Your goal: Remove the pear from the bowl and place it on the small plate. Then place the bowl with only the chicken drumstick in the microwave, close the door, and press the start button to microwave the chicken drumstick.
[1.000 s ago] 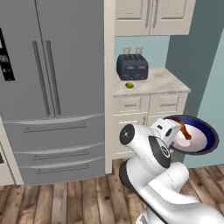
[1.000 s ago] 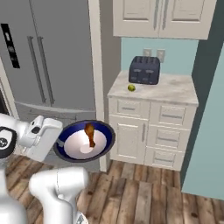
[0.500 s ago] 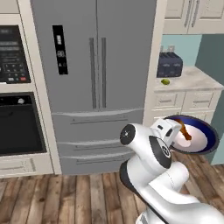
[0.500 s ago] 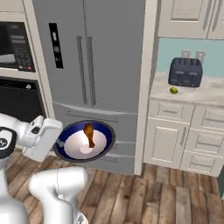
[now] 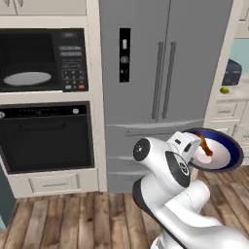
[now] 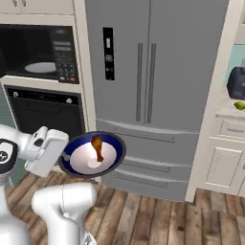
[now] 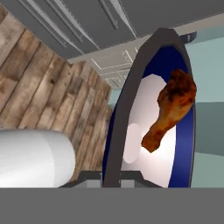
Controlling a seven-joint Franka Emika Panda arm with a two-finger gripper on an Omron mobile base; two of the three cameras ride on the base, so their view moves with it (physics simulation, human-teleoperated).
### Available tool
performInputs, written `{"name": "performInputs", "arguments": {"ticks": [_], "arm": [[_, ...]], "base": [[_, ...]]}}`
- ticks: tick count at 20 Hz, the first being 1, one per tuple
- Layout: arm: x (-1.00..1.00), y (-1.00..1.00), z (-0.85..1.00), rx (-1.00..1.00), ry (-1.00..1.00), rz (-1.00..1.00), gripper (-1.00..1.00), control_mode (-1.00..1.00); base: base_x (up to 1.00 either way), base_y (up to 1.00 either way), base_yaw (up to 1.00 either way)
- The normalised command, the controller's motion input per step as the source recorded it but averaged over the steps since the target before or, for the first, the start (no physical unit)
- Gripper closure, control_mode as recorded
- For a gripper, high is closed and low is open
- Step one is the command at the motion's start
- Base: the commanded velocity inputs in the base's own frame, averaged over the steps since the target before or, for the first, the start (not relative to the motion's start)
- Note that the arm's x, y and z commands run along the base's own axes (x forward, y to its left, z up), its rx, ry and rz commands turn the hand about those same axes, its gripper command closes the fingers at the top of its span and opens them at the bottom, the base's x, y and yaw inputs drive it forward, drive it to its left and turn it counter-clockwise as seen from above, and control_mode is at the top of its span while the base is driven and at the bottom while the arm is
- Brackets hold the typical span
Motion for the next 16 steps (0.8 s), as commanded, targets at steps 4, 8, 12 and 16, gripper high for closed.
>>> {"name": "performInputs", "arguments": {"ticks": [4, 8, 12, 16], "arm": [[0.00, 0.00, 0.00, 0.00, 0.00, 0.00, 1.00, 1.00], [0.00, 0.00, 0.00, 0.00, 0.00, 0.00, 1.00, 1.00], [0.00, 0.00, 0.00, 0.00, 0.00, 0.00, 1.00, 1.00], [0.00, 0.00, 0.00, 0.00, 0.00, 0.00, 1.00, 1.00]], "base": [[0.35, 0.92, -0.01], [0.00, 0.42, -0.05], [0.31, 0.77, -0.14], [0.44, 0.55, -0.09]]}}
